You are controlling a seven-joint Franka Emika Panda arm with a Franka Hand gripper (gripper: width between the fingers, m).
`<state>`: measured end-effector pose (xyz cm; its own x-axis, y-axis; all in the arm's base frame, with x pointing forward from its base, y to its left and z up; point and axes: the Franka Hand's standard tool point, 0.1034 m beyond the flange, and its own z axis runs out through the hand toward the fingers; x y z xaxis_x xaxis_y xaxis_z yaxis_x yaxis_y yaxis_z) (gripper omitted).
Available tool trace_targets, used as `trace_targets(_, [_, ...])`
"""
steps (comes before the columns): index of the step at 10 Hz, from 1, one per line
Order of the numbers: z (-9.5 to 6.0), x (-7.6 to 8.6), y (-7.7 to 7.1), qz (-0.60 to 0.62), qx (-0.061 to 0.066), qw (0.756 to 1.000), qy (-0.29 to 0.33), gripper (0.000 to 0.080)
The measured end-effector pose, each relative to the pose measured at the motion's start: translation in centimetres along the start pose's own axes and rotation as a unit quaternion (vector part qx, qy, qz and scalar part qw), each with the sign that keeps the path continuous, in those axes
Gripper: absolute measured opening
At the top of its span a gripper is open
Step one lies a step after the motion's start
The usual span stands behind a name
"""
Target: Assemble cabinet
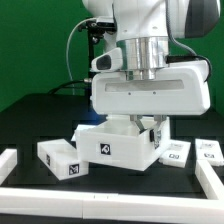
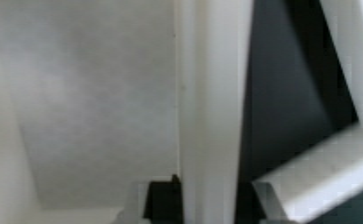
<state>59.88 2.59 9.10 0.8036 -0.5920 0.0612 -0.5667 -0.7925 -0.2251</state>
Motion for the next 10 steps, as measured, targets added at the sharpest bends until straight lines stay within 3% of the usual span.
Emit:
trace_targets(4, [0.0, 0.1, -0.4, 0.124, 0.006, 0.992, -0.003, 0.0091])
trace_targets(6, [1.5, 2.2, -1.8, 0.274, 0.017, 0.961, -0.010, 0.0091])
trace_targets(8, [2.7, 2.1, -4.0, 0.398, 0.018, 0.917, -0.017, 0.0091])
trace_targets(10, [2.7, 2.2, -3.6, 0.371, 0.017, 0.928, -0.015, 0.0091])
